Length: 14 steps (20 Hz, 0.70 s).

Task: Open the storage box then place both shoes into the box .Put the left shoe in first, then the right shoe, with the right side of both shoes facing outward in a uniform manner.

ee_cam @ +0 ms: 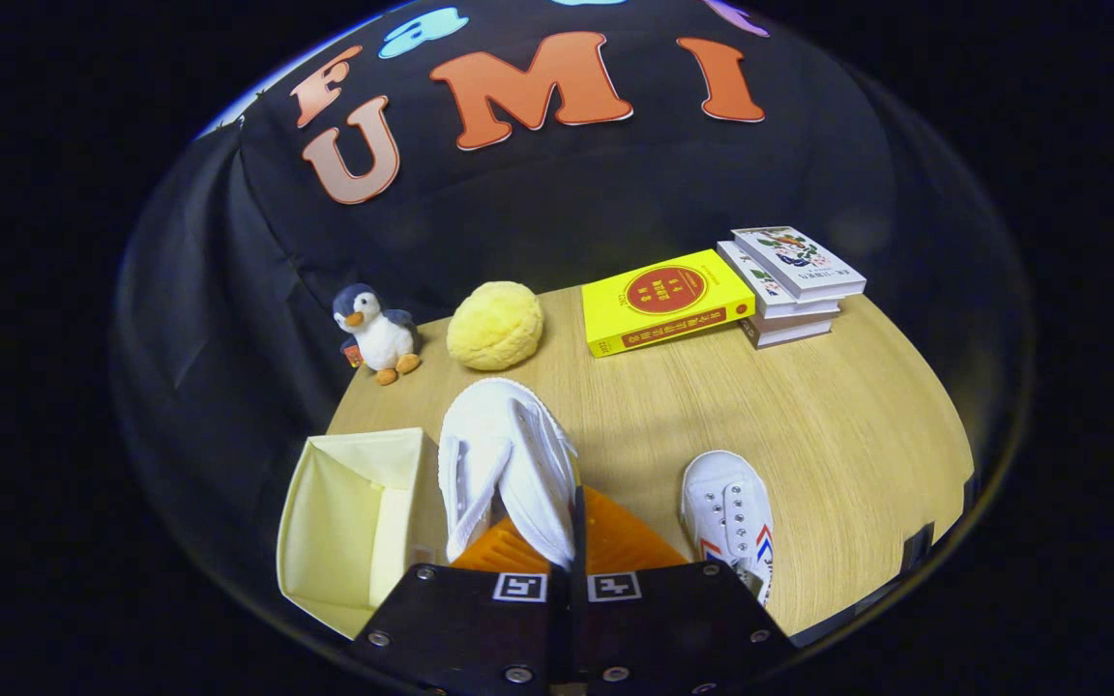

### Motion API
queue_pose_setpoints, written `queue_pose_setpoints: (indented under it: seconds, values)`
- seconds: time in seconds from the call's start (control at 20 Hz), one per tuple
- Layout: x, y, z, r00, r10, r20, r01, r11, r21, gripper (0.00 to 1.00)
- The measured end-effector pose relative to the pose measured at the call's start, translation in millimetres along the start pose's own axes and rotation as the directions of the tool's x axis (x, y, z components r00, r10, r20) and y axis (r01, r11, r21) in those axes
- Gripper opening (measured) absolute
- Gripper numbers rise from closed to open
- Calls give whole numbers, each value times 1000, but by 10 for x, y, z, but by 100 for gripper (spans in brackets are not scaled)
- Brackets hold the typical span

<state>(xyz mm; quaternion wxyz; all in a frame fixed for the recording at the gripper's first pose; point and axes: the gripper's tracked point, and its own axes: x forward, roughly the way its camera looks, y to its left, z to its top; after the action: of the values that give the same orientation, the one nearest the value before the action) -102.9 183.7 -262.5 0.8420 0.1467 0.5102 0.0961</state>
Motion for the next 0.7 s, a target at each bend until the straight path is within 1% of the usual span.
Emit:
queue_pose_setpoints:
  seconds: [0.2, 0.35, 0.55, 0.7]
  values:
    - [-104, 450, 28, 998, 59, -19, -59, 998, 4, 1]
    - [-73, 789, -28, 995, 90, -40, -90, 996, -6, 2]
    - [6, 1239, -235, 988, 123, -90, -125, 992, -26, 2]
    - [106, 1501, -428, 984, 128, -127, -133, 990, -38, 2]
